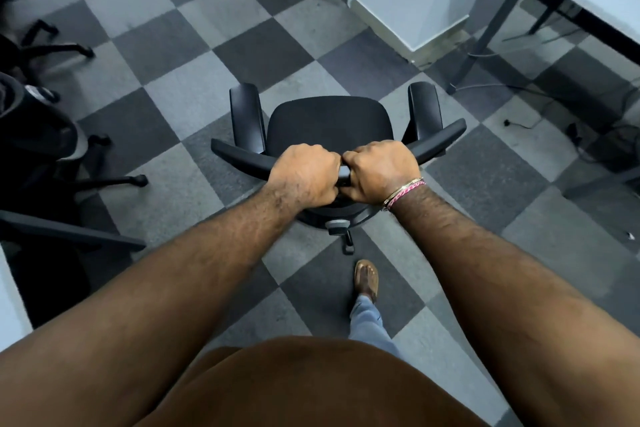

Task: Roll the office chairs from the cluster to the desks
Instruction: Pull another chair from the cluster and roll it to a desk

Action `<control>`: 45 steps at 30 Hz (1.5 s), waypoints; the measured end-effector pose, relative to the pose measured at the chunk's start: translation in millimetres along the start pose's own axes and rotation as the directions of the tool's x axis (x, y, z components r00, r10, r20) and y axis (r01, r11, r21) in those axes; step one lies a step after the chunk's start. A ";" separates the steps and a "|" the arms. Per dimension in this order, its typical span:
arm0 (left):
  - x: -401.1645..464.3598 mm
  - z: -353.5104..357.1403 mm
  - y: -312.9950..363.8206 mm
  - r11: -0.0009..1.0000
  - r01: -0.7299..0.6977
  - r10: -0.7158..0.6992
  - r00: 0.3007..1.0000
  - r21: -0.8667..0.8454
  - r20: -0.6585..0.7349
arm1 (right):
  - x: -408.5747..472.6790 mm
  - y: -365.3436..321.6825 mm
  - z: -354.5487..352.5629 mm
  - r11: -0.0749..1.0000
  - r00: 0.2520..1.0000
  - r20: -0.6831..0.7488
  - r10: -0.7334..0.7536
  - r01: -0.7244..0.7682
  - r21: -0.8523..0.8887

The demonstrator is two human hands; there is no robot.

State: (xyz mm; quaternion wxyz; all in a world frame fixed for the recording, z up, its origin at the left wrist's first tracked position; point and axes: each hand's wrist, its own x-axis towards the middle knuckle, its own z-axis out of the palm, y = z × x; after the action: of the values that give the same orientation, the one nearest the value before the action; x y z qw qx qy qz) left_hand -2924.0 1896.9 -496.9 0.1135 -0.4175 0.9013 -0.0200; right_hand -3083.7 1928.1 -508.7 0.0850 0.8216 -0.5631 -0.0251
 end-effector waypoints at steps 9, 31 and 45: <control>103.9 -10.5 -50.6 0.991 0.127 -0.126 0.992 -0.038 0.016 | 107.8 77.0 15.9 0.988 0.988 -0.030 -0.149 0.150 0.045; 337.2 -23.4 -286.4 0.991 0.125 -0.126 0.992 -0.057 -0.014 | 432.1 169.1 51.6 0.985 0.985 0.013 -0.174 0.174 -0.002; 484.6 -30.0 -453.3 0.977 0.204 -0.207 0.977 -0.066 -0.048 | 657.6 224.2 75.0 0.969 0.968 -0.057 -0.246 0.247 0.012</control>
State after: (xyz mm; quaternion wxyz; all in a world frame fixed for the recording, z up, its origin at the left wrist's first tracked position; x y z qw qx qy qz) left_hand -2894.6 1233.4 -499.5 0.0735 -0.5109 0.8563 -0.0154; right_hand -3060.8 1229.7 -509.1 0.0888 0.8863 -0.4544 -0.0072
